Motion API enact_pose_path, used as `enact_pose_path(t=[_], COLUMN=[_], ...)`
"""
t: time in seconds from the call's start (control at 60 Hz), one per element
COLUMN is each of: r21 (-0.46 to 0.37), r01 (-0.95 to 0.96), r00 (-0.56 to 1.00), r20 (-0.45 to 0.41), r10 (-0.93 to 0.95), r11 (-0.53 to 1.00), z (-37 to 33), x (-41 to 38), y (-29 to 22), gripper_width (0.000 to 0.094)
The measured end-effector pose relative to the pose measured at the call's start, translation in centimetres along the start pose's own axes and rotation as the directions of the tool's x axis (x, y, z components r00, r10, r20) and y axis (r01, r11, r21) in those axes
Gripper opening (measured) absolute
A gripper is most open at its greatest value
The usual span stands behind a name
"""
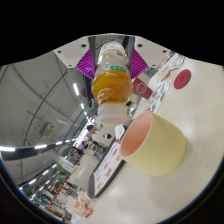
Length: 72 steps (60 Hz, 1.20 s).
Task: Pour water
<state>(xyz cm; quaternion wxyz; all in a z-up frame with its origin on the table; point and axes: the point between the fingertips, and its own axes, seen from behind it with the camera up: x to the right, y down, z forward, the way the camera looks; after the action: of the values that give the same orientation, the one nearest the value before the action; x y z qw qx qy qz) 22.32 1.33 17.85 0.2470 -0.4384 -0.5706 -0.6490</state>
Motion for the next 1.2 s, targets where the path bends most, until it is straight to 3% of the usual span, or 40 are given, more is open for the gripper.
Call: enact_pose_path(t=[0.167, 0.3, 0.417, 0.567, 0.683, 0.8, 1.1, 1.2], r21=[0.007, -0.021, -0.045, -0.09, -0.169, -0.257, -0.409, -0.377], r01=[-0.023, -0.354, -0.698, -0.961, -0.984, -0.939, -0.842, -0.843], r00=[0.999, 0.928, 0.703, 0.24, -0.098, -0.295, -0.48, -0.496], r20=[0.041, 0.115, 0.147, 0.194, 0.237, 0.262, 0.267, 0.273], r10=[0.022, 0.354, 0.696, 0.951, 0.966, 0.919, 0.836, 0.824], r11=[1.0, 0.935, 0.715, 0.261, -0.059, -0.228, -0.352, -0.383], z=[0.4, 0.1, -0.3, -0.1, 0.6, 1.8, 1.8, 1.0], x=[-0.6, -0.2, 1.6, 2.3, -0.4, -5.0, -15.3, -15.1], y=[-0.2, 1.3, 3.6, 5.9, 6.9, 6.1, 4.2, 5.2], gripper_width=[0.0442, 0.0438, 0.0441, 0.0441, 0.0441, 0.0441, 0.0444, 0.0452])
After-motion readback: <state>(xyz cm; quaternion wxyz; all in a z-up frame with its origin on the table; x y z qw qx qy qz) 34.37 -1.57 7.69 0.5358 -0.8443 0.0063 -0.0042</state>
